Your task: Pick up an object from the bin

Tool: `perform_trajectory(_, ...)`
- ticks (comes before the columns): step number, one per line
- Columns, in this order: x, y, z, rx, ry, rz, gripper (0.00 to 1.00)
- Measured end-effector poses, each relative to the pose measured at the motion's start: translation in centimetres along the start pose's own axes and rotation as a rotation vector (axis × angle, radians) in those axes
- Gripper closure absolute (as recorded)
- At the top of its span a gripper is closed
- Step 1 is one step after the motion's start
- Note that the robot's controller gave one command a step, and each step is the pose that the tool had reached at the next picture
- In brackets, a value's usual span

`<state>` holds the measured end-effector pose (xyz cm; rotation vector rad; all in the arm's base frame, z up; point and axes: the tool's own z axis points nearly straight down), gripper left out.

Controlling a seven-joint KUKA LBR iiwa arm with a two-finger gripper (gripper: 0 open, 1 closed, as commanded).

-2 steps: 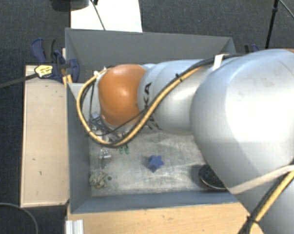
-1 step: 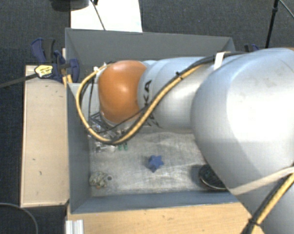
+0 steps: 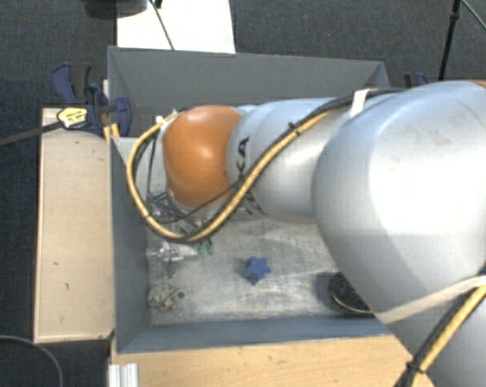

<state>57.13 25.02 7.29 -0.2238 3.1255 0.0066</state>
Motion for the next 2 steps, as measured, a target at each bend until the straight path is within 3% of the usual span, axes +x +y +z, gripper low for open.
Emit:
perform_trajectory(1,0.1,-0.1,0.1,0.001,0.003,0.004,1.0)
perform_trajectory(2,-1.7,-6.5,-13.2,0.003,-0.005,-0.089,1.0)
